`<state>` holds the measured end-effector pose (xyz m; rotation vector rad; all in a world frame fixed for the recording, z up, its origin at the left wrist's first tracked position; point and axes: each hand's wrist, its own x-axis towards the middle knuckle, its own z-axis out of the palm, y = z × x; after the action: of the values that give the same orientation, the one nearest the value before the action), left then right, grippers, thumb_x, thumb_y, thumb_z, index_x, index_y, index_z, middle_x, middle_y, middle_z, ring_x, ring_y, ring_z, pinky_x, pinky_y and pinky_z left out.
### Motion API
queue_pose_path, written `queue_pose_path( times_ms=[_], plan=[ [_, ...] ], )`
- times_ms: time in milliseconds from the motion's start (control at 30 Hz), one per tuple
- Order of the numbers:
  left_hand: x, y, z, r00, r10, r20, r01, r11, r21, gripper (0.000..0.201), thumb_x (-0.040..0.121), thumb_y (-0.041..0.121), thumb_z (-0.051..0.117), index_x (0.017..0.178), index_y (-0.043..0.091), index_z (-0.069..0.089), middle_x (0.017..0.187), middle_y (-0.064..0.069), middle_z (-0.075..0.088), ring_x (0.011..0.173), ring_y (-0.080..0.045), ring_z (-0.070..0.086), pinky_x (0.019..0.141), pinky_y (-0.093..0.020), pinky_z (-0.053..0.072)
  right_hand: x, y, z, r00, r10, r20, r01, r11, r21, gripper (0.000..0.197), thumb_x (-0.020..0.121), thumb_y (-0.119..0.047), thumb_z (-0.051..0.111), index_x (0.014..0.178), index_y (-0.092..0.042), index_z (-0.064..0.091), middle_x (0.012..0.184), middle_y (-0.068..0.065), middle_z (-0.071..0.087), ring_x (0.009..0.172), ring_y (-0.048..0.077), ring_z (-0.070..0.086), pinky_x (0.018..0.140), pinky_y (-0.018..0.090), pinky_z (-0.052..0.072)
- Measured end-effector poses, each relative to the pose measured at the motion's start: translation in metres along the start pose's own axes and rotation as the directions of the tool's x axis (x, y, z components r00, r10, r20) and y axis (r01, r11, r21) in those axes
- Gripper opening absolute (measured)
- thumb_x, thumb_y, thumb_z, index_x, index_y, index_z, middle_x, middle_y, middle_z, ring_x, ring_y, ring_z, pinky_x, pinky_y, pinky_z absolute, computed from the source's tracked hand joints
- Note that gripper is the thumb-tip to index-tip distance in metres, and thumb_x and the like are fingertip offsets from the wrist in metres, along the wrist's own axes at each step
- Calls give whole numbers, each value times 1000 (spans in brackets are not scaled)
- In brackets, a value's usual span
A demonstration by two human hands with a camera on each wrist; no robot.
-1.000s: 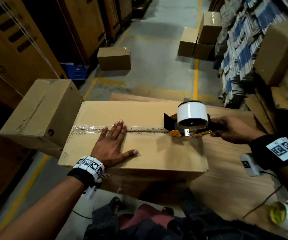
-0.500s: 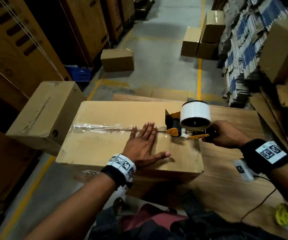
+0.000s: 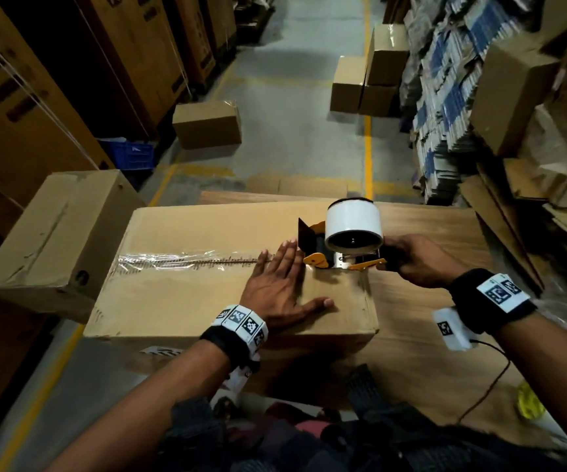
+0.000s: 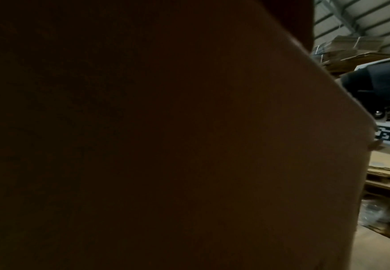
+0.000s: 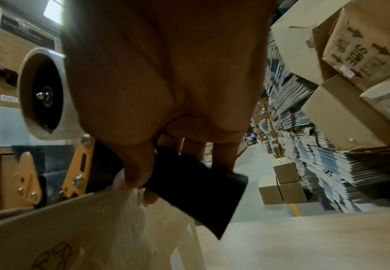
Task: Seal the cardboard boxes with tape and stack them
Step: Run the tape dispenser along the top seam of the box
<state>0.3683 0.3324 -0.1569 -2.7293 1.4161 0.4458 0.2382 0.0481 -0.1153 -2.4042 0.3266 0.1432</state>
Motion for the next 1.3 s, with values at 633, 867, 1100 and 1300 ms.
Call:
queue_pose_path(
  times_ms=[633,867,1100,1300],
  plan=[
    [-20,-119,-5,985,174,10,-174,981,88,108,87,94,8,165,22,-14,171,4,-23,157,-10,-22,130,-46,-1,-20,12,64,991,108,-75,-91,974,209,37,83,-11,83,84,-44,69,77,-7,77,71,14,74,68,38,60],
    [-16,-68,-19,994,111,21,-112,992,58,117,81,97,1,163,17,-22,168,-3,-33,157,-18,-26,128,-47,-12,-11,29,101,979,196,-52,-162,910,381,35,83,7,75,102,-22,76,100,3,78,97,22,74,81,56,61],
    [5,-16,-1,996,84,21,-85,993,77,110,85,94,0,162,19,-23,167,2,-35,154,-14,-31,127,-52,-10,-12,39,94,977,192,-88,-156,936,314,23,85,3,76,103,-11,78,97,0,77,94,19,73,88,49,60],
    [4,-17,3,997,80,-7,-79,994,80,106,85,91,-3,164,21,-20,169,2,-31,156,-13,-28,128,-51,-6,-22,47,91,972,200,-123,-164,953,253,21,84,3,74,99,-10,79,91,2,79,88,20,75,81,48,61]
  ],
)
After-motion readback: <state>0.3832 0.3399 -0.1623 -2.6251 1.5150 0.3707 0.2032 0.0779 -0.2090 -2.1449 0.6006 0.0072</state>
